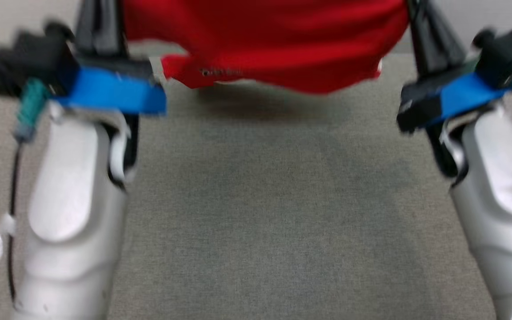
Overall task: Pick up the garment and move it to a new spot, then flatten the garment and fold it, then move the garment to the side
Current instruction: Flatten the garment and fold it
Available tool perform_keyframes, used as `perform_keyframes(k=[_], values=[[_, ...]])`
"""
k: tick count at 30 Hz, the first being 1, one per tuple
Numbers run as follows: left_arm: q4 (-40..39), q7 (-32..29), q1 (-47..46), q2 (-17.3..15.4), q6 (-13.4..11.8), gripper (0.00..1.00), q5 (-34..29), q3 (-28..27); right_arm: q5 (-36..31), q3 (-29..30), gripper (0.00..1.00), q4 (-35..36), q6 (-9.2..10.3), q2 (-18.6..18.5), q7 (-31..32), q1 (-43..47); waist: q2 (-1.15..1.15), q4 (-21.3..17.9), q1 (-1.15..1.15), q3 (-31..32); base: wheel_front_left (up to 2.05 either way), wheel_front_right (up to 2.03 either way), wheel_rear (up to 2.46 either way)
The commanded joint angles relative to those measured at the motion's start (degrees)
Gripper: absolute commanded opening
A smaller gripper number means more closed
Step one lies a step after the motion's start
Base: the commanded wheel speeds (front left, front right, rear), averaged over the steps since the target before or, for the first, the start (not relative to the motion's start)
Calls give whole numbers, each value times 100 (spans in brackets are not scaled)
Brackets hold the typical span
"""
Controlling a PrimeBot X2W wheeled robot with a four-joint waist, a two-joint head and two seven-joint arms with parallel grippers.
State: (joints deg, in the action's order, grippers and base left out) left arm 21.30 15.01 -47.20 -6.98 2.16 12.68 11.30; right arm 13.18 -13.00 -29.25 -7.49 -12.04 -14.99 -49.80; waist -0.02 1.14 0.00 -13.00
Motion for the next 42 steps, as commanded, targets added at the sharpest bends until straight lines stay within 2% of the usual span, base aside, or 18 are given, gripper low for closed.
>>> perform_keyframes(k=[1, 11, 15, 21, 31, 37, 42], values=[[-33, 18, 307, 66, 42, 0, 47, -62, -29, -40, 0, -28, -1, -29, -21, 214, 2, -19, 0, 82, 0, 0, 0], [134, 17, 3450, 404, 221, 0, 579, -272, 300, -390, 0, -197, -1, 112, -24, 2865, 2, 82, 0, 753, 0, 0, 0], [27, 18, 4281, 409, 128, 0, 1025, -254, 410, -532, 0, -99, -1, 245, -24, 3656, 2, 76, 0, 1112, 0, 0, 0], [-76, 18, 4962, 405, 158, 0, 896, -247, 556, -481, 0, 89, -1, 426, -23, 4505, 2, 133, 0, 1489, 0, 0, 0], [-379, 18, 5329, 408, 238, 0, 815, -461, 746, -449, 0, 304, -1, 474, -23, 5113, 2, 91, 0, 1707, 0, 0, 0], [-295, 18, 4492, 411, 320, 0, 514, -360, 850, -426, 0, 456, -1, 572, -23, 4638, 2, -95, 0, 1405, 0, 0, 0], [211, 18, 3329, 304, 418, 0, 180, -305, 921, -510, 0, 352, -1, 684, -23, 3921, 2, -357, 0, 856, 0, 0, 0]])
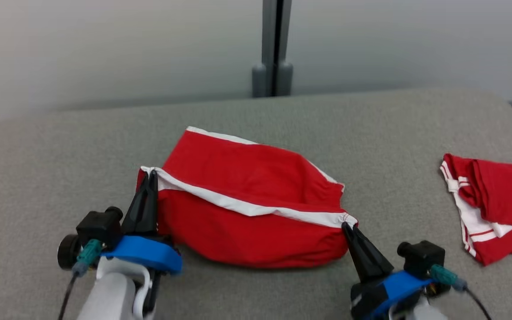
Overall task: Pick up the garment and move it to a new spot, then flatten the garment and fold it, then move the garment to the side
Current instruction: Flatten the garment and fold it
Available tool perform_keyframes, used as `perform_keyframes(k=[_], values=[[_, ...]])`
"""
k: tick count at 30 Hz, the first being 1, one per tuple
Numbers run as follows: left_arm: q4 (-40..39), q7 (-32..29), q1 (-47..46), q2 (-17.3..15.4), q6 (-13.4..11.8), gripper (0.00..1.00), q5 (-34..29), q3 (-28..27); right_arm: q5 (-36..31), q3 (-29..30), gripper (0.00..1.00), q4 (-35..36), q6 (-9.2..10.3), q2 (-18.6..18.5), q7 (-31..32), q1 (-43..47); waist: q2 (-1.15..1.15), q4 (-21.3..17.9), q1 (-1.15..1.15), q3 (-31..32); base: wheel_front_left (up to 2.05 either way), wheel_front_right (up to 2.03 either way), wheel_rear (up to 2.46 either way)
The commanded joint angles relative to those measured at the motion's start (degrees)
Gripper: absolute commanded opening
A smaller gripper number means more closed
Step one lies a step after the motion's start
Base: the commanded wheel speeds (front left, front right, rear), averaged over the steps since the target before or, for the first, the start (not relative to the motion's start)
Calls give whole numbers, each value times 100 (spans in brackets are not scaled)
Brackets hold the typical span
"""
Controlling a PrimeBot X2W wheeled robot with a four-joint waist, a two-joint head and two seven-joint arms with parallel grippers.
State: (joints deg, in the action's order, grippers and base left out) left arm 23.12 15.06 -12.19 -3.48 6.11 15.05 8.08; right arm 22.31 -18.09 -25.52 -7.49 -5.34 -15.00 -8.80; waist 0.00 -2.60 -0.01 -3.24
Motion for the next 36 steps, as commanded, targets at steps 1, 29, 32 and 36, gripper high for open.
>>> perform_keyframes(k=[1, 29, 32, 36], values=[[162, 13, -466, -108, 45, 0, -104, 50, 37, -31, 0, -59, -2, 34, -21, -364, 0, -36, 1, -253, 0, 0, 0], [3254, -4, -4133, -921, 126, 100, 519, 890, 773, -295, 100, -795, -1, 236, -20, -2585, 0, -867, 1, -2052, 0, 0, 0], [3447, 14, -4008, -836, 108, 100, 536, 874, 635, -216, 100, -795, -1, 235, -19, -2486, 0, -831, 1, -1996, 0, 0, 0], [3544, 14, -3645, -681, 68, 100, 617, 785, 407, 73, 100, -759, -1, 235, -19, -2227, 0, -728, 1, -1837, 0, 0, 0]])
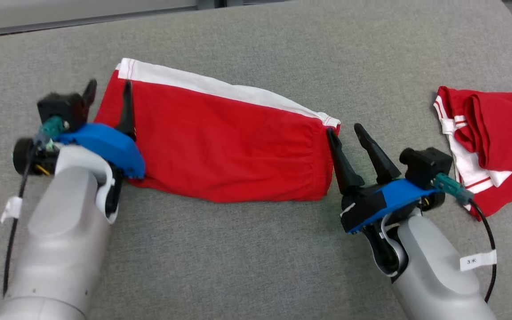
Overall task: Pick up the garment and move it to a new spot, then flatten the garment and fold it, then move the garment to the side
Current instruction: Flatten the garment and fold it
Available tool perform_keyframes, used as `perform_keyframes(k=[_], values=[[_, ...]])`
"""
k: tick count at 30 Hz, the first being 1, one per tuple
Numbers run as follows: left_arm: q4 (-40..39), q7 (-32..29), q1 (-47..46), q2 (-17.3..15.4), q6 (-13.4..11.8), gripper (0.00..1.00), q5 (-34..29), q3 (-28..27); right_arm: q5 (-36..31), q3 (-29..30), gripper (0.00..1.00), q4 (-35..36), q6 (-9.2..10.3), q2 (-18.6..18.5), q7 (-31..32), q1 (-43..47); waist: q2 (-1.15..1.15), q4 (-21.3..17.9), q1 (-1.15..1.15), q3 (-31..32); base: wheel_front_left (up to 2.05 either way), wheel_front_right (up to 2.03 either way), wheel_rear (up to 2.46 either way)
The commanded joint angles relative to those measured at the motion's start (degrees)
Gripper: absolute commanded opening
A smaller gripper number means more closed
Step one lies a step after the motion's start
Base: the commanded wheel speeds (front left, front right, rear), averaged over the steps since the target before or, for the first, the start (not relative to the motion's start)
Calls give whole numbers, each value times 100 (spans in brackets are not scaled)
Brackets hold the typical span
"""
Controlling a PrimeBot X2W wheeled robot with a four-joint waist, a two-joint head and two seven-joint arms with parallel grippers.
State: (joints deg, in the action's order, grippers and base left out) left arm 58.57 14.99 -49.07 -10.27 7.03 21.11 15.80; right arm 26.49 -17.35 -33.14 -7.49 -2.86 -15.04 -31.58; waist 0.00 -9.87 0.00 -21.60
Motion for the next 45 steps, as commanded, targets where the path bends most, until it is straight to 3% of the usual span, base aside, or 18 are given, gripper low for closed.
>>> perform_keyframes(k=[1, 7, 17, 23, 24, 25, 39, 45], values=[[28, 21, 133, 37, -25, 100, 12, 7, -58, 52, 100, 25, -1, -13, -16, 106, 0, 12, 0, 26, 0, 0, 0], [343, 23, 459, 139, -190, 100, -16, -8, -394, 357, 100, 117, -1, -13, -16, 426, 0, 25, 0, 127, 0, 0, 0], [1043, 3, 461, 38, -751, 100, -65, -15, -682, 795, 100, 189, -1, -10, -16, 659, 0, -98, 0, 206, 0, 0, 0], [1343, -173, 607, 58, -719, 100, 101, -97, -702, 833, 100, 165, -1, -11, -16, 719, 0, -94, 0, 250, 0, 0, 0], [1376, -217, 632, 84, -675, 89, 132, -104, -696, 823, 100, 164, -1, -11, -16, 723, 0, -88, 0, 263, 0, 0, 0], [1404, -270, 672, 125, -628, 0, 151, -93, -699, 810, 100, 159, -1, -10, -16, 724, 0, -79, 0, 285, 0, 0, 0], [1135, 17, 1599, 591, -276, 0, 511, -195, -912, 1053, 100, -83, -1, -11, -16, 1333, 0, 412, 0, 1308, 0, 0, 0], [187, 21, 2470, 699, -490, 0, 426, -268, -984, 1162, 100, -137, -1, -11, -16, 1585, 0, 735, 0, 1490, 0, 0, 0]])
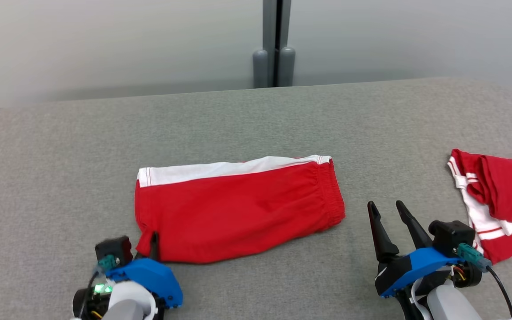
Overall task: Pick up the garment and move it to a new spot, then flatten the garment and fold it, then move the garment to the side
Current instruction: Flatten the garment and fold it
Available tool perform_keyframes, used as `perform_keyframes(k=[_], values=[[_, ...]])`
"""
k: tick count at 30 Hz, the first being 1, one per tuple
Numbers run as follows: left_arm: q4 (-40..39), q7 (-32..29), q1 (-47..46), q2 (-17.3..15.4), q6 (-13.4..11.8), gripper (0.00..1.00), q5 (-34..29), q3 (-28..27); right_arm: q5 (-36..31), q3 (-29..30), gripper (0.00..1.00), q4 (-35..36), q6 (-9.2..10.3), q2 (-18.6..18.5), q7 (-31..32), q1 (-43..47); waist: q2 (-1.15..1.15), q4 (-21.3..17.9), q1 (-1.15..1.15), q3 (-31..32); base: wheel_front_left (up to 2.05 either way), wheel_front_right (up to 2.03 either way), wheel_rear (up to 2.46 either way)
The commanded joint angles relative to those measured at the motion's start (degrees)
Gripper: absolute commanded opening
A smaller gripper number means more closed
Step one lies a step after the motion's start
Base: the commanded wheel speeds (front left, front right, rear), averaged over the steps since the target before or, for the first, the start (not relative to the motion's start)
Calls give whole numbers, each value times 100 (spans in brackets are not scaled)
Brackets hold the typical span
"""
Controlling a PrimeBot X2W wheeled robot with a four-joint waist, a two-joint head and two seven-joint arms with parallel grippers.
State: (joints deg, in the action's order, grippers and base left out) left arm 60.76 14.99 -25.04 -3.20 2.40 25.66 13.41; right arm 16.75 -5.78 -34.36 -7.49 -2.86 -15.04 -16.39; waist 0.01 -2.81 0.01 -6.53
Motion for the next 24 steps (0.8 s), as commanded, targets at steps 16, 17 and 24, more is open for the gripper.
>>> perform_keyframes(k=[16, 17, 24], values=[[-2353, 24, 1010, 33, -471, 100, -410, 341, -671, -47, 100, -807, -1, -16, -16, -746, -1, 747, -1, -205, 0, 0, 0], [-2420, 23, 1021, 34, -492, 100, -414, 360, -750, 9, 100, -927, -1, -20, -16, -799, -1, 786, -1, -213, 0, 0, 0], [-2664, 24, 1124, 34, -575, 100, -383, 485, -970, 342, 100, -1669, -1, -14, -16, -885, -1, 970, -1, -288, 0, 0, 0]])
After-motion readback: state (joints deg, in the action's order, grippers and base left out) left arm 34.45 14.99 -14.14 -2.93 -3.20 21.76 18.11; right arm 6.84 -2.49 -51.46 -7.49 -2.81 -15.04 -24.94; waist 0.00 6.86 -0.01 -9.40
